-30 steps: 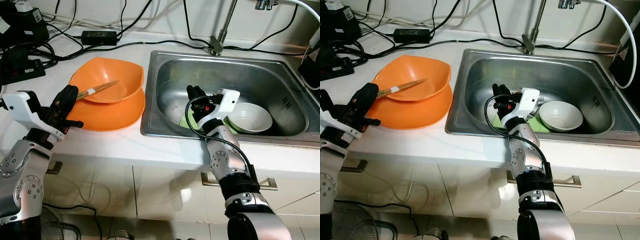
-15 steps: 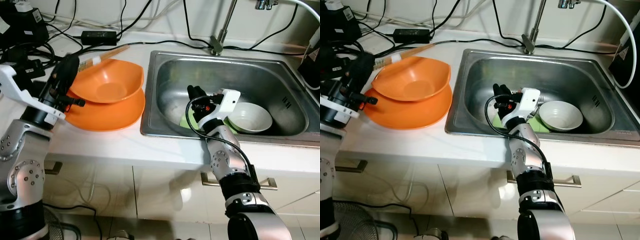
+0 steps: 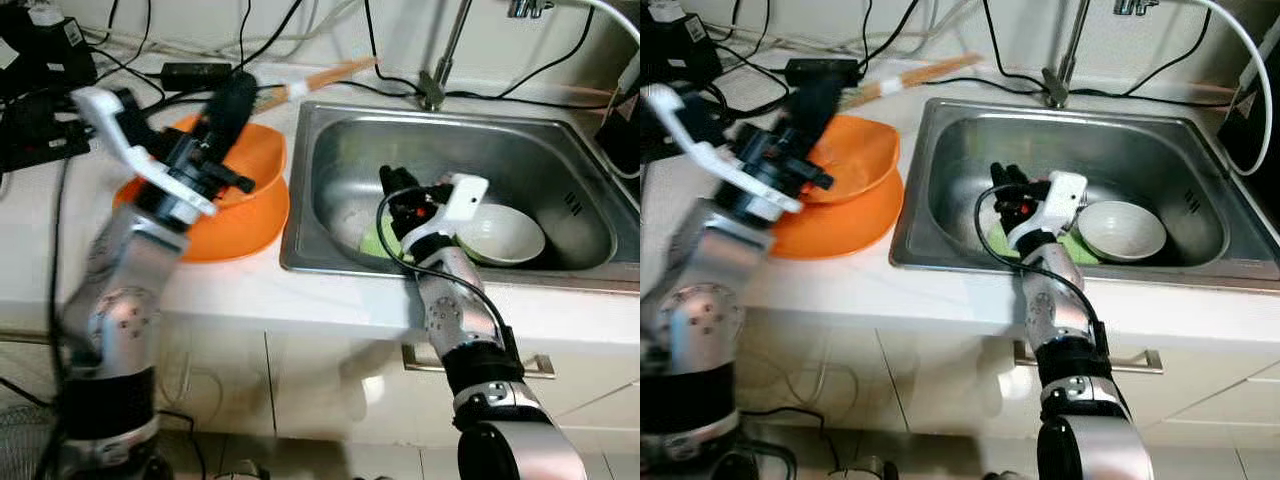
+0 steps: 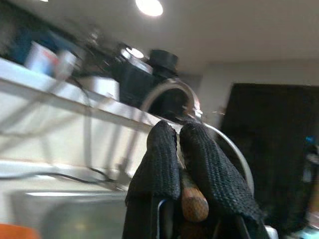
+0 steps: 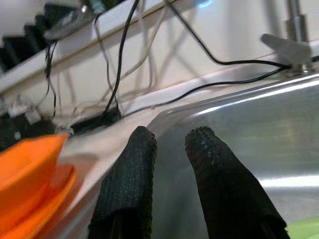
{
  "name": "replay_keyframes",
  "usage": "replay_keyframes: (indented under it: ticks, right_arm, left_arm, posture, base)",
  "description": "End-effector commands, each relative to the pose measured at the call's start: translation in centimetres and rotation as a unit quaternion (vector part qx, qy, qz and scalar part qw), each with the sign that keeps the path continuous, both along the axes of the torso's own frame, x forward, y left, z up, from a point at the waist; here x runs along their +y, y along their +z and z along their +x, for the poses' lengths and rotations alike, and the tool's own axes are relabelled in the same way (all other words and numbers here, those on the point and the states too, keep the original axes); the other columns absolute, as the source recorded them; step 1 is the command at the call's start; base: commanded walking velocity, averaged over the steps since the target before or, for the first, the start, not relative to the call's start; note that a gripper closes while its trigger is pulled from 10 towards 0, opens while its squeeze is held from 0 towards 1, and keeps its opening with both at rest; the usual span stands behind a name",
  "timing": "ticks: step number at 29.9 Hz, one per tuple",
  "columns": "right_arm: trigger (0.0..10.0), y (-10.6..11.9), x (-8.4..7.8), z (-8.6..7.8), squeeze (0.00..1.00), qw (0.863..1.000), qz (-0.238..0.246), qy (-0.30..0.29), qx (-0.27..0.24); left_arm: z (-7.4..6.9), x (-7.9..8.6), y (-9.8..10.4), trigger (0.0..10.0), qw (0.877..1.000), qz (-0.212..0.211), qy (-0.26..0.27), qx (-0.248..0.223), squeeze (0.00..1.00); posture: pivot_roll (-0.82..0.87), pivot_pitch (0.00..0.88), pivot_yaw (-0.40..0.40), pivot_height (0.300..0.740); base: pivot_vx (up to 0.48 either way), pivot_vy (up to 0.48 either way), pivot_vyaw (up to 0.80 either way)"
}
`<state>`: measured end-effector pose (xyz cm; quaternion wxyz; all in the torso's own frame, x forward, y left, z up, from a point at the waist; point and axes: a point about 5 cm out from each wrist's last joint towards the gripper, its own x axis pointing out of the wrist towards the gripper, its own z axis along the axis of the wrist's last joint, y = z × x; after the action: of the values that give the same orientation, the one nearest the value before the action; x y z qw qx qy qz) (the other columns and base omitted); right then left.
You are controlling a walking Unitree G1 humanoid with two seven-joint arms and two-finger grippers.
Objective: Kitchen organization
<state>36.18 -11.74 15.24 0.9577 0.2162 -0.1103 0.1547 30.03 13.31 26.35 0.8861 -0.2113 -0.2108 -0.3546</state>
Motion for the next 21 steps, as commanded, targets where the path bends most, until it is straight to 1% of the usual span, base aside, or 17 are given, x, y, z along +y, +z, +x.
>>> replay_keyframes:
  ticks: [1, 3, 4, 5, 6, 10, 11, 14, 15, 17, 21]
  right_arm:
    - [10.0, 1.7, -0.4, 0.4, 1.00, 0.999, 0.024, -0.007, -0.022]
    - [10.0, 2.2, -0.8, 0.6, 1.00, 0.999, 0.046, -0.009, -0.025]
    - [10.0, 2.2, -0.8, 0.6, 1.00, 0.999, 0.046, -0.009, -0.025]
    - [10.0, 2.6, -1.2, 0.6, 1.00, 0.997, 0.076, -0.011, -0.027]
    - [10.0, 2.7, -1.4, 0.6, 1.00, 0.996, 0.089, -0.013, -0.027]
    - [10.0, 3.1, -2.0, 0.7, 1.00, 0.990, 0.135, -0.019, -0.026]
    - [10.0, 3.3, -2.3, 0.8, 1.00, 0.988, 0.154, -0.020, -0.023]
    - [10.0, 3.3, -2.3, 0.8, 0.99, 0.987, 0.161, -0.012, -0.021]
    - [10.0, 3.1, -2.1, 0.8, 0.00, 0.985, 0.170, -0.002, -0.013]
    - [10.0, 3.1, -2.0, 0.8, 0.00, 0.985, 0.174, 0.001, -0.010]
    - [10.0, 3.1, -2.0, 0.8, 0.00, 0.967, 0.253, 0.023, 0.004]
  left_arm:
    - [0.3, -1.0, 0.0, 10.0, 1.000, 0.006, -0.019, 0.002, 0.00]
    - [0.5, -1.8, -0.4, 10.0, 1.000, 0.000, -0.029, 0.011, 0.00]
    - [0.5, -1.8, -0.4, 10.0, 1.000, 0.000, -0.029, 0.011, 0.00]
    - [0.7, -2.2, -0.8, 10.0, 0.999, -0.004, -0.035, 0.021, 0.00]
    - [0.8, -2.4, -1.0, 10.0, 0.999, -0.004, -0.036, 0.024, 0.00]
    - [0.9, -2.3, -1.4, 10.0, 0.999, -0.009, -0.035, 0.031, 0.00]
    - [1.0, -2.2, -1.4, 10.0, 0.999, -0.014, -0.031, 0.032, 0.00]
    - [1.1, -2.1, -1.2, 10.0, 0.999, -0.019, -0.026, 0.030, 0.00]
    - [1.2, -2.0, -1.2, 10.0, 0.999, -0.024, -0.019, 0.029, 0.00]
    - [1.2, -1.9, -1.1, 10.0, 0.999, -0.025, -0.018, 0.029, 0.00]
    - [1.3, -1.7, -1.5, 10.0, 0.999, -0.026, -0.009, 0.036, 0.00]
  posture:
    - [0.12, 0.040, -0.007, 0.740]
    - [0.12, 0.040, -0.005, 0.740]
    - [0.12, 0.040, -0.005, 0.740]
    - [0.11, 0.041, 0.000, 0.740]
    - [0.11, 0.041, 0.000, 0.740]
    - [0.11, 0.043, 0.002, 0.740]
    - [0.10, 0.044, 0.002, 0.740]
    - [0.11, 0.044, 0.002, 0.740]
    - [0.11, 0.042, 0.001, 0.740]
    - [0.11, 0.042, 0.000, 0.740]
    - [0.11, 0.044, 0.000, 0.740]
  base:
    - [0.000, 0.000, 0.00]
    - [0.000, 0.000, 0.00]
    - [0.000, 0.000, 0.00]
    - [0.000, 0.000, 0.00]
    - [0.000, 0.000, 0.00]
    - [0.000, 0.000, 0.00]
    - [0.000, 0.000, 0.00]
    - [0.000, 0.000, 0.00]
    - [0.000, 0.000, 0.00]
    - [0.000, 0.000, 0.00]
    - [0.000, 0.000, 0.00]
